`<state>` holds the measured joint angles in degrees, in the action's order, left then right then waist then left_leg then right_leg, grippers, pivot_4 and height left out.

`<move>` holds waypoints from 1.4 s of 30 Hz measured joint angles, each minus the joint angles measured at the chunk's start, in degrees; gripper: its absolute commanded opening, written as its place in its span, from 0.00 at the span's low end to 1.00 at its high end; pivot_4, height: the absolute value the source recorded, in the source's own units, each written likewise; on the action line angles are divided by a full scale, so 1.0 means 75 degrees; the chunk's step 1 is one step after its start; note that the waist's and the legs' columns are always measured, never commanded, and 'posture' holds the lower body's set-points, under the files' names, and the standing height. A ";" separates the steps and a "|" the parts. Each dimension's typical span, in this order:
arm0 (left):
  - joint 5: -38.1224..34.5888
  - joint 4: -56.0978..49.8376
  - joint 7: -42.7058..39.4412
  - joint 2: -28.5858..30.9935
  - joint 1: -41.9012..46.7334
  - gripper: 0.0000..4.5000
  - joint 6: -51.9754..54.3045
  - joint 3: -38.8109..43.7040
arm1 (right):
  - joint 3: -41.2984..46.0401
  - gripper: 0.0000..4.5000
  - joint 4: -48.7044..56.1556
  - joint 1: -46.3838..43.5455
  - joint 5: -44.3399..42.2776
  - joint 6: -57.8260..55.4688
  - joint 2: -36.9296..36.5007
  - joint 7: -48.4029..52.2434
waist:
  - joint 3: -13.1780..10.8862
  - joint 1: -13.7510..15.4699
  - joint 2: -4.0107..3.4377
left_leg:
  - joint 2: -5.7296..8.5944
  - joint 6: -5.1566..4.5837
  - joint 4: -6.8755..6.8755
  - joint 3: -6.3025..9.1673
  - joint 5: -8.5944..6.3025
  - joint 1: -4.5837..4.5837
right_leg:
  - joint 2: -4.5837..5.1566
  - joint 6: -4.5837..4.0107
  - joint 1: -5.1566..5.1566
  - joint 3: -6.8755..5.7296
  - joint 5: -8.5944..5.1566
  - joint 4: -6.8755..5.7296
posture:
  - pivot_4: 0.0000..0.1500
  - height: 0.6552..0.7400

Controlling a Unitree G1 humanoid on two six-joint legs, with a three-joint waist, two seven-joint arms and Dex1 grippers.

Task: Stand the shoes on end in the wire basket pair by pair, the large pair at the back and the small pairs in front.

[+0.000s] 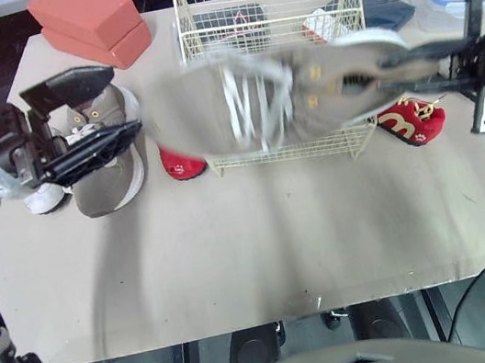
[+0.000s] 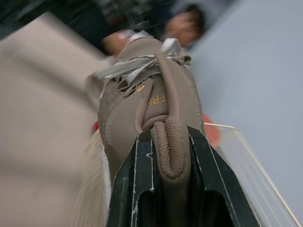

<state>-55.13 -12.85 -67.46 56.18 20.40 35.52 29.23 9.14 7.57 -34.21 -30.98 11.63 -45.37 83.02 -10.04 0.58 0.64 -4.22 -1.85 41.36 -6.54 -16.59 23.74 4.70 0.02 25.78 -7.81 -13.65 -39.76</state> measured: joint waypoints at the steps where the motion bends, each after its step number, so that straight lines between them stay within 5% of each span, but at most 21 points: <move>1: -0.0018 -0.0002 -0.0058 0.0020 -0.0066 1.00 0.0045 0.0001 | -0.0118 0.01 -0.0187 -0.0028 0.0158 0.0510 0.0000 0.0349 | -0.0006 0.0012 0.0006 | 0.0000 0.0000 0.0001 0.0000 0.0000 0.0000 | 0.0000 0.0001 0.0000 -0.0001 0.0000 -0.0001 | 1.00 0.36; 12: 0.0077 -0.0428 -0.0331 0.0103 0.0461 1.00 0.0620 -0.1596 | -0.1177 0.01 -0.0856 -0.0754 0.0571 0.4525 -0.0007 0.0983 | -0.0034 0.0014 0.0015 | 0.0000 0.0007 0.0005 0.0000 0.0004 0.0000 | -0.0002 -0.0025 0.0000 0.0001 0.0014 -0.0008 | 1.00 0.36; 26: 0.1863 0.0267 -0.1626 -0.0343 0.2466 1.00 0.0124 -0.4346 | -0.1989 0.01 -0.0181 -0.1232 0.0718 0.5479 0.0179 0.0646 | -0.0036 0.0016 0.0016 | 0.0005 0.0007 0.0022 -0.0004 0.0004 0.0003 | -0.0012 -0.0028 0.0001 -0.0021 0.0016 -0.0014 | 1.00 0.36; 34: 0.1950 0.0452 -0.2204 -0.0333 0.2720 0.36 0.0706 -0.4703 | -0.2009 0.00 -0.0029 -0.1452 0.1276 0.5927 0.0326 0.0225 | -0.0037 0.0020 0.0015 | 0.0001 0.0007 0.0036 -0.0001 0.0004 0.0006 | -0.0011 -0.0020 0.0000 -0.0021 0.0012 -0.0021 | 1.00 0.36; 37: 0.1945 0.0448 -0.2227 -0.0339 0.2723 0.25 0.0857 -0.4711 | -0.2009 0.00 -0.0014 -0.1477 0.1417 0.6002 0.0326 0.0094 | -0.0037 0.0020 0.0015 | 0.0000 0.0007 0.0041 0.0000 0.0004 0.0007 | -0.0010 -0.0020 0.0000 -0.0020 0.0012 -0.0023 | 1.00 0.36; 42: 0.1947 0.0430 -0.2207 -0.0430 0.2716 0.22 0.0916 -0.4703 | -0.2008 0.00 0.0041 -0.1476 0.1498 0.6104 0.0192 -0.0136 | -0.0037 0.0021 0.0015 | 0.0000 0.0007 0.0050 0.0004 0.0004 0.0013 | -0.0010 -0.0023 -0.0001 -0.0018 0.0013 -0.0025 | 1.00 0.36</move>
<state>-40.53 -9.62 -84.02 52.96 40.77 42.39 -6.04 -5.92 7.87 -45.28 -19.74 57.41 -43.93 82.00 -10.32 0.75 0.75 -4.22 -1.80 41.74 -6.51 -16.55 23.84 4.62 -0.15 25.77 -7.95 -13.55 -39.95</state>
